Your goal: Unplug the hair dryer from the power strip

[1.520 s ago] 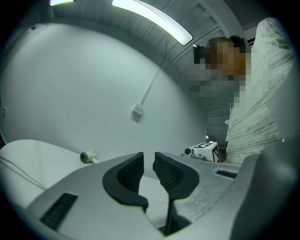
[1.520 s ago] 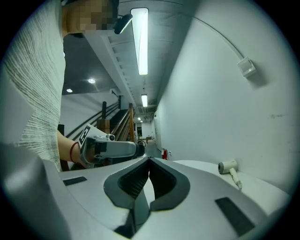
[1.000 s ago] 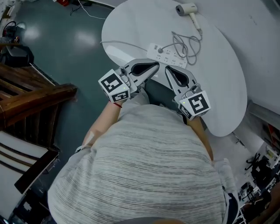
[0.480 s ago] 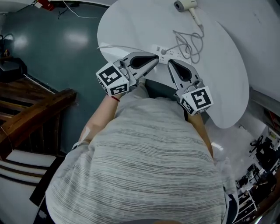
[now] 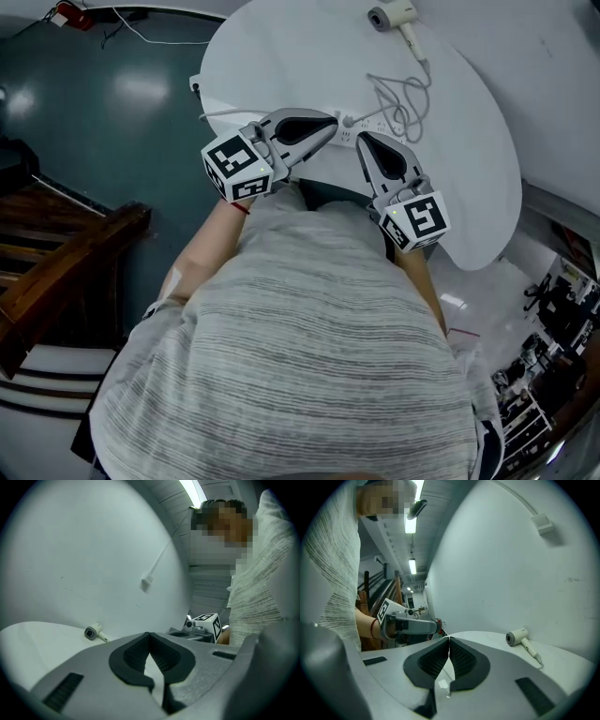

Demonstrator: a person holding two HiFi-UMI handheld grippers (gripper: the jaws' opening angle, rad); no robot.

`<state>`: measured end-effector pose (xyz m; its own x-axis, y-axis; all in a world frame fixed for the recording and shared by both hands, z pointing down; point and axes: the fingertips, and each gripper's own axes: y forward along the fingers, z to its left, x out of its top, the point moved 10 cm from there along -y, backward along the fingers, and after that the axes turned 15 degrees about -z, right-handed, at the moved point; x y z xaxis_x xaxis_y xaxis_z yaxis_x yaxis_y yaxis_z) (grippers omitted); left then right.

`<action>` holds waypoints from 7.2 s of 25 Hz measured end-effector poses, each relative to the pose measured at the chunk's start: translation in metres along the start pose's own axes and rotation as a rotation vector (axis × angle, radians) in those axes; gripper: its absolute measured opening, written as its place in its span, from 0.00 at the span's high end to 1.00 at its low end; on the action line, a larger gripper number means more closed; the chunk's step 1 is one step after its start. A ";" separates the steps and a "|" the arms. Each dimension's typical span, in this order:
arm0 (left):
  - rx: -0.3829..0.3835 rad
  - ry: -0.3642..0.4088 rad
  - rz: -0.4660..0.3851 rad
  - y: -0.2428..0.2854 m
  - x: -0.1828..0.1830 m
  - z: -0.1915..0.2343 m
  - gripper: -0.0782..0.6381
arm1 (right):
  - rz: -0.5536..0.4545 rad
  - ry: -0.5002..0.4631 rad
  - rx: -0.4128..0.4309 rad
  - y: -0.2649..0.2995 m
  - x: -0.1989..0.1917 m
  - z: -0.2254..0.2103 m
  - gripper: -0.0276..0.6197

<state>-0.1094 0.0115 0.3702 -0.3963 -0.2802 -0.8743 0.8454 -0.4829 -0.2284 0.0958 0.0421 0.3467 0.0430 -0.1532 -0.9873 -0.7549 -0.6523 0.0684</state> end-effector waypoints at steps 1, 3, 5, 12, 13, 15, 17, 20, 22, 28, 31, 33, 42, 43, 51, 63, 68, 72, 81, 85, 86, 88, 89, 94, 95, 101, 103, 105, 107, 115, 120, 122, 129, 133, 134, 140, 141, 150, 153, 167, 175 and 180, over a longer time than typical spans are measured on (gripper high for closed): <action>-0.007 0.002 0.004 0.000 0.001 0.002 0.88 | 0.003 -0.002 -0.005 0.002 0.000 0.000 0.92; -0.020 0.006 0.011 0.001 0.002 0.006 0.88 | 0.006 -0.004 -0.014 0.005 0.002 0.000 0.92; -0.027 0.004 0.008 0.001 0.003 0.011 0.88 | 0.009 -0.005 -0.022 0.008 0.003 0.000 0.92; -0.062 -0.014 0.009 0.007 0.003 0.021 0.88 | 0.034 0.001 -0.057 0.007 -0.001 -0.002 0.92; -0.069 -0.011 0.018 0.008 0.003 0.021 0.88 | 0.037 0.003 -0.060 0.006 -0.001 -0.002 0.92; -0.078 -0.004 0.035 0.011 0.001 0.021 0.88 | 0.043 0.008 -0.062 0.005 -0.004 -0.003 0.92; -0.079 -0.002 0.044 0.014 -0.002 0.022 0.88 | 0.051 0.014 -0.062 0.004 -0.007 -0.004 0.92; -0.077 0.003 0.056 0.018 -0.005 0.023 0.88 | 0.066 0.025 -0.058 0.000 -0.013 -0.008 0.92; -0.072 0.013 0.066 0.018 -0.008 0.023 0.88 | 0.075 0.031 -0.054 -0.003 -0.017 -0.011 0.92; -0.050 0.073 0.130 0.018 -0.019 0.027 0.88 | 0.090 0.057 -0.032 -0.006 -0.028 -0.020 0.92; -0.040 0.093 0.159 0.018 -0.022 0.032 0.88 | 0.092 0.072 -0.023 -0.006 -0.033 -0.023 0.92; -0.038 0.103 0.174 0.020 -0.024 0.034 0.88 | 0.098 0.079 -0.015 -0.006 -0.036 -0.025 0.92; -0.071 0.171 0.267 0.041 -0.037 0.040 0.88 | 0.115 0.083 0.002 -0.001 -0.041 -0.039 0.92; -0.074 0.173 0.276 0.042 -0.039 0.040 0.88 | 0.116 0.083 0.002 -0.001 -0.041 -0.040 0.92; -0.091 0.192 0.317 0.050 -0.050 0.043 0.72 | 0.113 0.099 -0.014 -0.002 -0.043 -0.046 0.92; -0.172 0.336 0.533 0.057 -0.082 0.041 0.42 | 0.106 0.104 -0.031 -0.004 -0.045 -0.048 0.92; -0.204 0.370 0.604 0.061 -0.093 0.041 0.38 | 0.106 0.108 -0.045 -0.007 -0.045 -0.047 0.92; -0.243 0.423 0.691 0.064 -0.105 0.040 0.38 | 0.106 0.110 -0.055 -0.010 -0.046 -0.048 0.92; -0.242 0.476 0.811 0.065 -0.127 0.047 0.32 | 0.109 0.095 -0.062 -0.012 -0.048 -0.047 0.92; -0.248 0.508 0.869 0.066 -0.135 0.049 0.31 | 0.113 0.090 -0.060 -0.013 -0.048 -0.045 0.91; -0.249 0.512 0.881 0.067 -0.137 0.049 0.31 | 0.114 0.089 -0.060 -0.013 -0.048 -0.044 0.91; -0.248 0.513 0.898 0.067 -0.140 0.050 0.31 | 0.119 0.087 -0.059 -0.013 -0.048 -0.042 0.91; -0.247 0.513 0.905 0.067 -0.141 0.051 0.30 | 0.121 0.088 -0.058 -0.013 -0.048 -0.041 0.91; -0.248 0.516 0.942 0.069 -0.148 0.053 0.30 | 0.127 0.090 -0.058 -0.015 -0.049 -0.038 0.91; -0.247 0.513 0.949 0.069 -0.149 0.054 0.30 | 0.128 0.091 -0.058 -0.015 -0.049 -0.038 0.91; -0.254 0.516 0.980 0.071 -0.155 0.056 0.30 | 0.134 0.093 -0.067 -0.018 -0.050 -0.039 0.91; -0.258 0.518 0.976 0.071 -0.154 0.056 0.30 | 0.139 0.094 -0.071 -0.018 -0.050 -0.038 0.91; -0.260 0.519 0.966 0.070 -0.154 0.056 0.30 | 0.153 0.091 -0.070 -0.017 -0.051 -0.038 0.91; -0.260 0.520 0.952 0.070 -0.155 0.057 0.30 | 0.185 0.081 -0.056 -0.014 -0.055 -0.038 0.91; -0.243 0.509 0.936 0.070 -0.158 0.057 0.30 | 0.321 0.030 0.003 0.009 -0.072 -0.039 0.91; -0.239 0.500 0.938 0.071 -0.159 0.058 0.30 | 0.399 0.018 -0.025 0.021 -0.082 -0.042 0.91; -0.240 0.499 0.935 0.072 -0.159 0.058 0.30 | 0.440 0.010 -0.040 0.024 -0.087 -0.044 0.91; -0.245 0.496 0.928 0.072 -0.159 0.059 0.30 | 0.561 -0.006 -0.057 0.039 -0.104 -0.048 0.91; -0.246 0.494 0.923 0.072 -0.158 0.058 0.30 | 0.607 -0.031 -0.069 0.043 -0.106 -0.049 0.91; -0.245 0.494 0.922 0.071 -0.158 0.058 0.30 | 0.625 -0.037 -0.066 0.044 -0.107 -0.049 0.91; -0.240 0.492 0.914 0.073 -0.159 0.058 0.30 | 0.653 -0.045 -0.051 0.049 -0.111 -0.051 0.80; -0.241 0.492 0.914 0.073 -0.159 0.058 0.30 | 0.653 -0.047 -0.054 0.051 -0.112 -0.052 0.80; -0.248 0.490 0.917 0.075 -0.155 0.057 0.30 | 0.720 -0.098 -0.040 0.063 -0.118 -0.054 0.81; -0.246 0.491 0.912 0.075 -0.156 0.057 0.30 | 0.733 -0.131 -0.022 0.065 -0.118 -0.053 0.84; -0.246 0.511 0.915 0.073 -0.159 0.056 0.30 | 0.777 -0.167 0.003 0.069 -0.116 -0.050 0.86; -0.253 0.503 0.927 0.075 -0.154 0.054 0.30 | 0.796 -0.158 -0.006 0.071 -0.113 -0.049 0.87; -0.250 0.496 0.932 0.074 -0.159 0.055 0.30 | 0.807 -0.154 -0.011 0.070 -0.111 -0.048 0.87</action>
<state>-0.0034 -0.0254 0.5158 0.5807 -0.0555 -0.8122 0.8105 -0.0549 0.5832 0.0694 -0.0222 0.4683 -0.6012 -0.4751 -0.6425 -0.5087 -0.3925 0.7663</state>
